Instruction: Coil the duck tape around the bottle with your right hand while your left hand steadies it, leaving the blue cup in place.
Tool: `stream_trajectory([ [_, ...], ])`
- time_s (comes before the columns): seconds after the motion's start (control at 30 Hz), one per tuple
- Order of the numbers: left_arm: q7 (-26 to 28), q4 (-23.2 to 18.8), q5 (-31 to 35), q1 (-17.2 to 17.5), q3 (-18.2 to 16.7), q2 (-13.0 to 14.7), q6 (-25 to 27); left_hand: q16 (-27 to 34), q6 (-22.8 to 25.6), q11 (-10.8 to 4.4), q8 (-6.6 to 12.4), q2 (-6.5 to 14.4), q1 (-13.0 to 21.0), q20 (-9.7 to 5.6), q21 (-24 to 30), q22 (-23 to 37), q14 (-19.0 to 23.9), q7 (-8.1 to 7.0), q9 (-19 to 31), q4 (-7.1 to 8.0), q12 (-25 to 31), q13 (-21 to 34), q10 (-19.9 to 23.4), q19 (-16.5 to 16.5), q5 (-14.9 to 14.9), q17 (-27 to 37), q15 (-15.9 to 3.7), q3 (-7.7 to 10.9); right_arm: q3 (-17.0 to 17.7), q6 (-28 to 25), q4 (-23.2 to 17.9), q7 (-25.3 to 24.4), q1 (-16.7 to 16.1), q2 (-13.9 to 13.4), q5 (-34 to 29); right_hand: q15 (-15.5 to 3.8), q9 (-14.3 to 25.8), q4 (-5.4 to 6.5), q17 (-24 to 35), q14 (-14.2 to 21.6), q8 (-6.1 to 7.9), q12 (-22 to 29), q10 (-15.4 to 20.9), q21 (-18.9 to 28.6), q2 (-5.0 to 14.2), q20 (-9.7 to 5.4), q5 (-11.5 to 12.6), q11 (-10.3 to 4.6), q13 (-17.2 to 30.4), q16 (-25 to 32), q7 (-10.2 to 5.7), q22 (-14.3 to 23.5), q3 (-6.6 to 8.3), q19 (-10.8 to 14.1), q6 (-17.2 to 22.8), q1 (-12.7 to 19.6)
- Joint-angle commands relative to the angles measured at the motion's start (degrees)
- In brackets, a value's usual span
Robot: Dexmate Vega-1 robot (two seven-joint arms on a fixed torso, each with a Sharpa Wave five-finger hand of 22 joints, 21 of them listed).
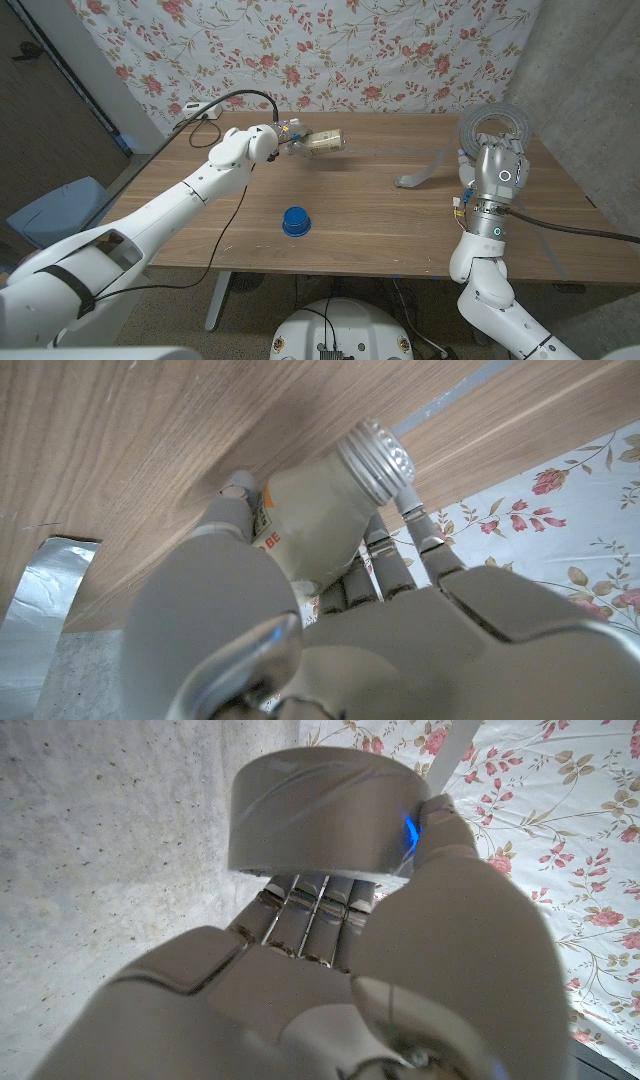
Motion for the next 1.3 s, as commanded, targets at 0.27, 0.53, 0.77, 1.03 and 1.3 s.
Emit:
stream_trajectory([
  [0.27,1.66,0.64,-2.12,0.38,0.54,-1.43,-2.58,0.53,5.88,-0.17,11.12,11.22,-6.88,-0.03,1.34,0.24,-0.55,5.76,17.14,19.61,6.04,1.77,-0.11,-0.55,0.00,1.40,0.27,20.03,0.99,-7.88,-6.32,8.86,0.18,-10.05,-11.69,-8.82,0.81,0.17,1.16,0.09,0.00,0.54,5.27,0.91,10.51,-5.74,1.21,-6.90,4.45,-1.61,-10.30,-0.15,-1.12,-0.37,9.40,11.30],
  [0.53,3.45,2.13,-4.01,0.20,1.12,-3.02,-5.28,0.70,5.86,-0.26,11.06,11.19,-6.82,-0.01,2.03,0.27,-0.70,5.71,17.05,19.61,6.19,1.82,-0.29,-0.84,-0.05,2.11,0.30,20.08,1.83,-11.22,-10.47,15.78,-0.30,-14.68,-17.28,-8.90,0.82,0.36,2.12,0.41,-0.26,0.41,5.54,1.48,10.65,-6.02,1.96,-6.63,4.33,-2.45,-10.49,-0.31,-1.82,-0.64,9.67,11.64],
  [0.77,4.88,3.11,-5.62,-0.04,1.57,-4.29,-7.72,0.76,5.90,-0.14,11.17,11.17,-6.78,-0.01,2.65,0.27,-0.90,5.82,17.20,19.60,6.38,1.82,-0.22,-1.09,-0.10,2.66,0.46,20.14,2.98,-12.08,-13.59,21.23,-0.10,-18.17,-20.97,-8.89,1.14,0.50,2.75,0.62,-0.36,0.51,5.64,1.84,10.67,-6.03,2.32,-6.72,4.64,-2.92,-10.46,-0.40,-2.31,-0.82,9.49,11.78],
  [1.03,5.27,5.10,-7.27,-1.27,2.47,-6.01,-10.29,0.86,5.79,-0.21,11.20,11.15,-6.75,-0.02,3.29,0.25,-0.84,5.72,17.29,19.59,6.45,1.68,-0.23,-1.38,-0.16,3.12,0.51,20.19,4.34,-11.07,-15.17,25.73,1.98,-20.39,-22.53,-8.85,1.33,0.82,3.41,0.79,-0.44,0.43,5.69,2.26,10.84,-6.12,2.69,-6.76,4.74,-3.48,-10.49,-0.50,-2.87,-0.96,9.64,11.74],
  [1.3,4.62,7.17,-8.36,-2.85,3.39,-7.50,-12.12,0.91,5.73,-0.04,11.51,11.14,-6.70,0.12,4.12,0.18,-0.49,5.73,17.80,19.53,6.88,1.98,-0.18,-1.72,-0.23,3.42,0.49,20.25,5.14,-9.41,-15.67,28.47,4.77,-20.98,-22.53,-8.89,1.25,1.03,4.27,1.09,-0.72,0.26,5.85,2.73,11.01,-6.10,3.00,-6.78,4.66,-3.87,-10.50,-0.58,-3.43,-1.12,9.70,11.88],
])
